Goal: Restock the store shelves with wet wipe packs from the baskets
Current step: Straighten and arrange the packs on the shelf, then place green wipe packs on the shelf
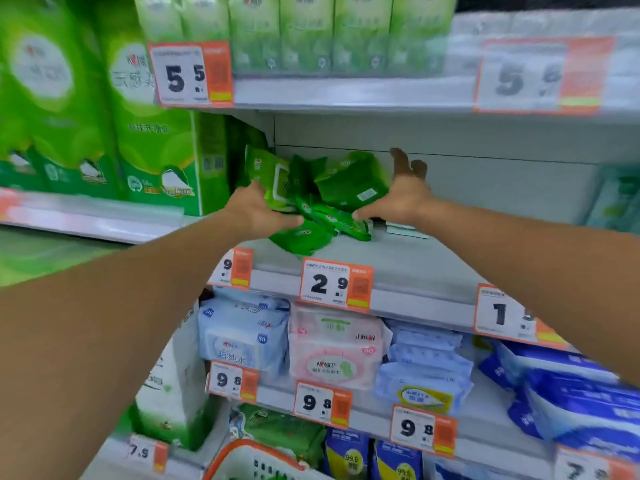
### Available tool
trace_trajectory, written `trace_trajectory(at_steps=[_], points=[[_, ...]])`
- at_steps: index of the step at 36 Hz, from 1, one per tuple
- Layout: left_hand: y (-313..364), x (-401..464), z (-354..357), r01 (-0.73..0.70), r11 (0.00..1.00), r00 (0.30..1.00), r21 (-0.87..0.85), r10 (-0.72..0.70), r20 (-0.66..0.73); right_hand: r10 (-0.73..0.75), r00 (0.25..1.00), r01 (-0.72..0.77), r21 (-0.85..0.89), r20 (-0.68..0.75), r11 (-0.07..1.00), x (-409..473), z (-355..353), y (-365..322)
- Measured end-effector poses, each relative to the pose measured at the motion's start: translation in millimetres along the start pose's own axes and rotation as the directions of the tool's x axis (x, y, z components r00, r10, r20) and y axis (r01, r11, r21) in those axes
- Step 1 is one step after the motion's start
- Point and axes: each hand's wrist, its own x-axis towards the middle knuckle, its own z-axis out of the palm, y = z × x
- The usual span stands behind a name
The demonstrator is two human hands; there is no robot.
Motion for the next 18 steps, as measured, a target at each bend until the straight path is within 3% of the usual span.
trace_trajectory(at_steps=[2,5,8,10,12,15,16,18], points=[[6.5,17.3,5.7,0.037,0.987,0.998,-0.153,-0.03,0.047,-0.005,1.0,0.004,-0.101,-0.001,0.995,27.7,9.7,-3.4],[17.4,41.6,16.0,-0.041,0.956,0.997,-0.291,0.059,0.053,-0.174,0.985,0.168,-0.248,-0.004,0.954,66.3,16.2,-9.1],[29.6,59.9,27.3,-0.089,0.936,0.99,-0.341,0.122,0.076,-0.252,0.956,0.282,-0.224,0.152,0.933,98.5,22.7,-12.2],[36.7,69.1,36.7,-0.077,0.902,0.988,-0.425,0.128,0.092,-0.281,0.943,0.313,-0.196,0.176,0.929,105.2,25.9,-10.2],[42.9,74.2,47.7,0.023,0.79,0.987,-0.613,0.081,0.141,-0.343,0.933,0.357,-0.165,0.111,0.919,99.3,28.6,-2.0],[51.1,75.1,53.9,0.223,0.494,0.97,-0.841,-0.026,0.242,-0.482,0.875,0.472,-0.139,-0.042,0.87,68.9,25.5,24.8],[51.3,75.5,54.4,0.256,0.461,0.962,-0.85,-0.038,0.269,-0.544,0.835,0.531,-0.133,-0.088,0.837,55.8,22.0,34.9],[50.4,73.1,56.0,0.274,0.499,0.953,-0.822,-0.025,0.303,-0.677,0.721,0.659,-0.156,-0.146,0.735,31.5,10.5,52.0]])
